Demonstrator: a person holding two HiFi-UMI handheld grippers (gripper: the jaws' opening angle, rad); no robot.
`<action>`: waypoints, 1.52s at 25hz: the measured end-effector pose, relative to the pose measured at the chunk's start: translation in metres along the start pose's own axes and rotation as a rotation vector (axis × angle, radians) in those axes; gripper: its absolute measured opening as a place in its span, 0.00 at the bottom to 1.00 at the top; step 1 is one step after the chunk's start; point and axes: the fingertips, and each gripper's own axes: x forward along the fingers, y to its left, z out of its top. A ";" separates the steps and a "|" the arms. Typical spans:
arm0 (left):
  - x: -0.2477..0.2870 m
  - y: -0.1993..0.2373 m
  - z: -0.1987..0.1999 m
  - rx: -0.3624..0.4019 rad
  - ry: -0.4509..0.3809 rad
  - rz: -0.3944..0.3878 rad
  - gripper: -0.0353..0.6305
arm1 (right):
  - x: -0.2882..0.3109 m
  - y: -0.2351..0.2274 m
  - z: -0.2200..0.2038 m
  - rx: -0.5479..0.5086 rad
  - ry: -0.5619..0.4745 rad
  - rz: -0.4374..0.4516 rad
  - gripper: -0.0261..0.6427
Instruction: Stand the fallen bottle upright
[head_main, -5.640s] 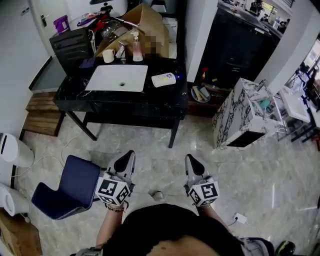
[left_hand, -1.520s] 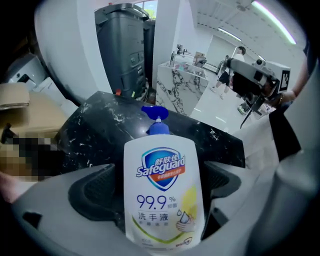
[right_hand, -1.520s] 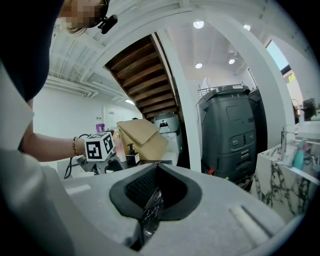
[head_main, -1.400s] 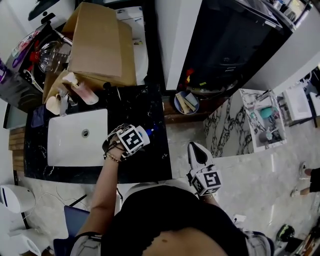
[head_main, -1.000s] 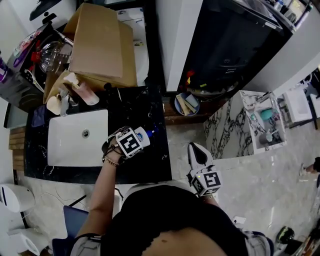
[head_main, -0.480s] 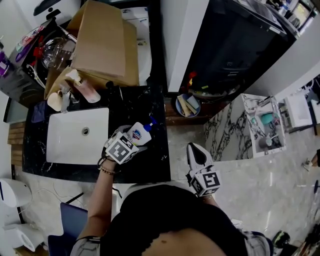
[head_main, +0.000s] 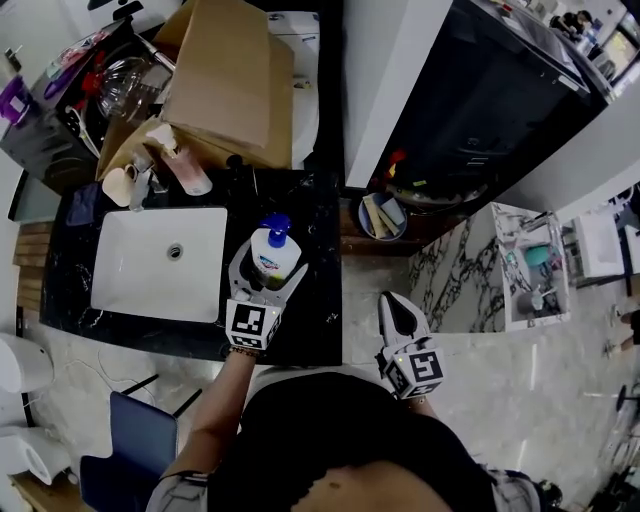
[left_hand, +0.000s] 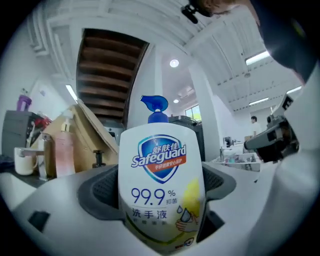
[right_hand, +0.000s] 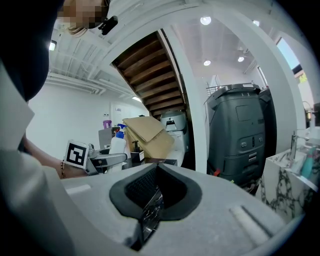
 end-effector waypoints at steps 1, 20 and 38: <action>-0.001 -0.001 0.000 0.023 -0.029 0.028 0.75 | 0.000 0.001 -0.001 -0.003 0.005 0.003 0.05; 0.000 -0.002 -0.033 -0.067 0.043 0.061 0.76 | -0.003 0.006 0.000 -0.034 0.017 0.029 0.05; -0.021 -0.012 -0.039 -0.130 0.092 -0.030 0.76 | 0.007 0.023 -0.002 -0.025 0.018 0.068 0.05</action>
